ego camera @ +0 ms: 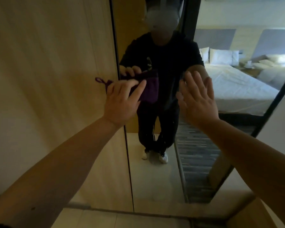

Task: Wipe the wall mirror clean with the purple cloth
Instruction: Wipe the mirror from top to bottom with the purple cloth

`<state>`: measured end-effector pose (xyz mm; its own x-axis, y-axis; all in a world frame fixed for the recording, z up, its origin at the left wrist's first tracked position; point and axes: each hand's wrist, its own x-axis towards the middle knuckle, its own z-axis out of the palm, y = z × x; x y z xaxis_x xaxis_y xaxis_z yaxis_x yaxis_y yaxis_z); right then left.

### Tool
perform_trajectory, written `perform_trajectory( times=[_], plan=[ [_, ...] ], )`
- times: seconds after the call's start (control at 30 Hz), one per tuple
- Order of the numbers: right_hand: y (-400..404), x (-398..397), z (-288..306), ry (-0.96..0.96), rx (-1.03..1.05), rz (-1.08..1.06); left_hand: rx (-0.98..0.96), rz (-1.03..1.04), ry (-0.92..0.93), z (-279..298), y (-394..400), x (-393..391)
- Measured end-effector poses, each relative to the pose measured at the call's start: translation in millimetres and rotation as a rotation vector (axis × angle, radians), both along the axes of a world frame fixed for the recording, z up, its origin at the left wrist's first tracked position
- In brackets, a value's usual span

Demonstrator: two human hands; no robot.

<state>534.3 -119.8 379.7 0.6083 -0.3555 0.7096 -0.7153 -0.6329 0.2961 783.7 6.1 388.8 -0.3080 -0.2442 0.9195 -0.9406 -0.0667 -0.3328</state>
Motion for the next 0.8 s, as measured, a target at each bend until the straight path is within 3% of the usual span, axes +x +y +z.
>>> perform_trajectory(
  times=[0.17, 0.4, 0.53, 0.67, 0.8],
  plan=[
    [-29.7, 9.4, -14.9, -0.171, -0.245, 0.133, -0.106, -0.042, -0.065, 8.8, -48.3, -10.4],
    [-51.4, 20.9, -24.4, -0.325, -0.459, 0.223, -0.135, -0.092, -0.167, -123.9, -65.9, -8.1],
    [-51.9, 21.9, -25.5, -0.349, -0.484, 0.238, 0.019, -0.072, -0.208, -238.1, -47.5, 6.4],
    [-50.3, 23.3, -26.3, -0.373, -0.478, 0.216, 0.326, -0.028, -0.208, -346.8, -20.6, 14.8],
    [-45.0, 19.8, -24.6, -0.354, -0.414, 0.227, 0.451, -0.064, -0.103, -360.1, -9.0, 0.2]
  ],
)
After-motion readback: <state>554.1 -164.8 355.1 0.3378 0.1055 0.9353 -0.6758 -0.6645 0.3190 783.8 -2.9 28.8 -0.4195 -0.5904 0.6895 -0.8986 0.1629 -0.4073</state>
